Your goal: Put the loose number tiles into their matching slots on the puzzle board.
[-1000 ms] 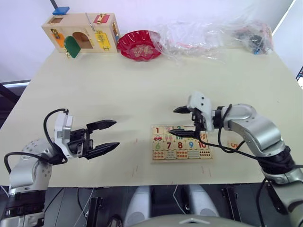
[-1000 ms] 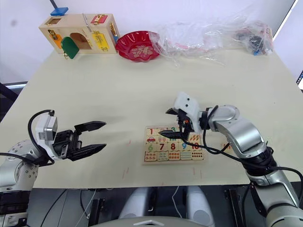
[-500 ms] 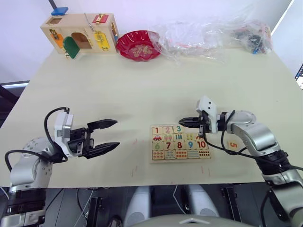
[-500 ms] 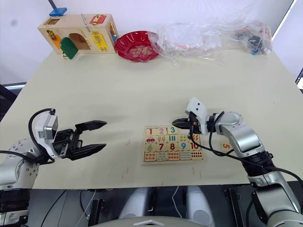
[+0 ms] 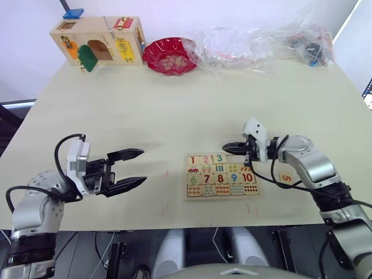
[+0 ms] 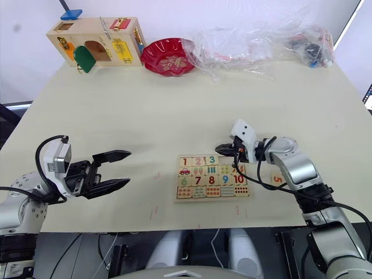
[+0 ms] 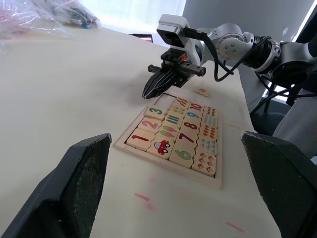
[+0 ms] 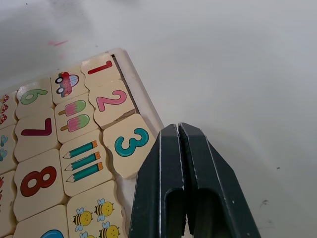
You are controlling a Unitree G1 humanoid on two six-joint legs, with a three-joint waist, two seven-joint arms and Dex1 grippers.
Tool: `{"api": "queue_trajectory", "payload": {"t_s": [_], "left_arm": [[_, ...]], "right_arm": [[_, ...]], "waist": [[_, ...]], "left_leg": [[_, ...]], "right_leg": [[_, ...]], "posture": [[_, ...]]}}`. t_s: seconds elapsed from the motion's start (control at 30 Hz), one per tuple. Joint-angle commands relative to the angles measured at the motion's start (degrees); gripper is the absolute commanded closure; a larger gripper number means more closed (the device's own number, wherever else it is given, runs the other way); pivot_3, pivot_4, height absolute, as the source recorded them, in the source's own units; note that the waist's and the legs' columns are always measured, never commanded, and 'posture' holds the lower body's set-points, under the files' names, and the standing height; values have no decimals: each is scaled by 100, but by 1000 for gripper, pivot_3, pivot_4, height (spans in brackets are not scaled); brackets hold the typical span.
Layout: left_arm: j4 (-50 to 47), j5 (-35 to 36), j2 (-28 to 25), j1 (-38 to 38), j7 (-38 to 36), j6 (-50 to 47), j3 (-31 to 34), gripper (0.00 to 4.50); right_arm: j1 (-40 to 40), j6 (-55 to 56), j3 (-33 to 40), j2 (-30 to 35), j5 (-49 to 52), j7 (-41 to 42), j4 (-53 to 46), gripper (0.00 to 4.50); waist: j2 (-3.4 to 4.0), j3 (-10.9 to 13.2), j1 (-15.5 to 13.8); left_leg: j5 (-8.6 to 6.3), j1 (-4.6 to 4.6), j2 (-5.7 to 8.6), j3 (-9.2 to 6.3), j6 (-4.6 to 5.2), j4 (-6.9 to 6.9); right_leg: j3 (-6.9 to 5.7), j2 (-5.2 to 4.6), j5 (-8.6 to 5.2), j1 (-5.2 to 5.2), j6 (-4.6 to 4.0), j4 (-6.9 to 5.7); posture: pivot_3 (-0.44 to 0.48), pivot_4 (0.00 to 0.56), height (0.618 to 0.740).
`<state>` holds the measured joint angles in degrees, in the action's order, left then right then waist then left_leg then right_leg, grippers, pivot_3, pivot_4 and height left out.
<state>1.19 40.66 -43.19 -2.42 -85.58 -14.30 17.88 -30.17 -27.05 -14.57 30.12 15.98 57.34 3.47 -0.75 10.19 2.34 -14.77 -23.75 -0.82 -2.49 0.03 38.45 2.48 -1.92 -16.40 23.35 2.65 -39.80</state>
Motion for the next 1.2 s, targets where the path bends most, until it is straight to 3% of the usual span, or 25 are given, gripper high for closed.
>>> {"api": "queue_trajectory", "payload": {"t_s": [0.03, 1.2], "left_arm": [[-155, 35, -90, 21, 19, 47, 141, 0], [-265, 75, -113, 142, 87, 33, 192, 0]], "right_arm": [[-91, 114, 63, 2, -29, 91, -58, 4465], [59, 46, -78, -35, -247, 348, -129, 4465]], "waist": [[0, 0, 1], [0, 0, 0]], "left_leg": [[0, 0, 0, 0, 0, 0], [0, 1, 0, 0, 0, 1]], "right_leg": [[0, 0, 0, 0, 0, 0], [1, 0, 0, 0, 0, -2]], "posture": [[0, 150, 740], [0, 150, 740]]}}
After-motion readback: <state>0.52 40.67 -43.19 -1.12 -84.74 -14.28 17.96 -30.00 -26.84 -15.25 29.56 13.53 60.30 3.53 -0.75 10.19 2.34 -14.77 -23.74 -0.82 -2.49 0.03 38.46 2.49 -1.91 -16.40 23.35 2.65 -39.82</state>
